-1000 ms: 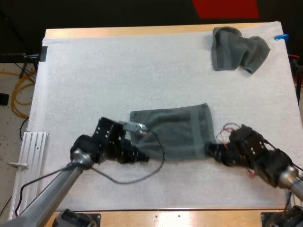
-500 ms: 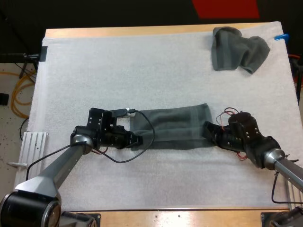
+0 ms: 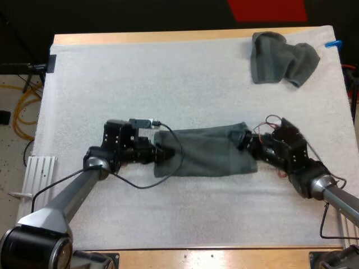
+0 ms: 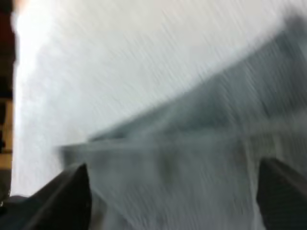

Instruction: Pick towel from pile fold and stack

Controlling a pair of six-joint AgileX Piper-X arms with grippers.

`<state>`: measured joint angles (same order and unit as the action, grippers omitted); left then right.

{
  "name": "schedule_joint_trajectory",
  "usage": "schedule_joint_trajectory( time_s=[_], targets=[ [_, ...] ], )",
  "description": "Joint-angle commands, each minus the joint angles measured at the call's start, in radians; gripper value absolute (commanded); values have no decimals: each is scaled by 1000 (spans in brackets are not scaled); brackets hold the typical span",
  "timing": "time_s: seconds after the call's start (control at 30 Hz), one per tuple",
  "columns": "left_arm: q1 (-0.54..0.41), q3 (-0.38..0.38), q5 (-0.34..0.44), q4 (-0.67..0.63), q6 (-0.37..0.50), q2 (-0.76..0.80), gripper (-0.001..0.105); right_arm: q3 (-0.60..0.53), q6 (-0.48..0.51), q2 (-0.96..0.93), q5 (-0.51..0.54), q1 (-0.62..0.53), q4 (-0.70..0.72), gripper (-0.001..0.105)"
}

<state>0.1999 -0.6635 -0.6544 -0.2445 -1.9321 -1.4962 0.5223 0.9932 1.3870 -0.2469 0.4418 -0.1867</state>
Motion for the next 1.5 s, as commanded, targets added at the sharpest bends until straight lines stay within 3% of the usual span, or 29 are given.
schedule_joint_trajectory(
  time_s=[0.0, 0.1, 0.2, 0.33, 0.4, 0.53, 0.67, 0.83, 1.07, 1.13, 1.3, 1.47],
  targets=[
    [0, -21, 10, 20, 3, 5, 44, 1, 48, -2, 31, -3, -50, 73],
    [0, -79, 6, 3, 3, 5, 44, 20, 133, -2, 57, -3, -52, 73],
    [0, -129, 14, -81, 74, 31, 44, 66, 214, -14, 55, -3, 48, 73],
    [0, -171, 121, -236, 209, 111, 45, 148, 381, -57, 65, -3, 240, 73],
    [0, -175, 172, -283, 237, 165, 51, 184, 412, -83, 90, -3, 339, 73],
    [0, -175, 219, -356, 239, 296, 68, 282, 467, -136, 171, -3, 581, 73],
    [0, -175, 209, -433, 202, 432, 68, 359, 515, -182, 214, -3, 813, 73],
    [0, -175, 202, -556, 202, 594, 68, 385, 515, -211, 224, -3, 979, 73],
    [0, -175, 202, -671, 202, 705, 68, 368, 528, -138, 185, -53, 975, 73],
    [0, -173, 202, -682, 202, 705, 68, 368, 530, -74, 73, -103, 924, 73],
    [0, -170, 202, -688, 181, 705, 68, 368, 530, 88, -80, -195, 859, 73],
    [0, -170, 184, -688, 159, 705, 68, 368, 538, 235, -244, -214, 774, 73]
  ],
)
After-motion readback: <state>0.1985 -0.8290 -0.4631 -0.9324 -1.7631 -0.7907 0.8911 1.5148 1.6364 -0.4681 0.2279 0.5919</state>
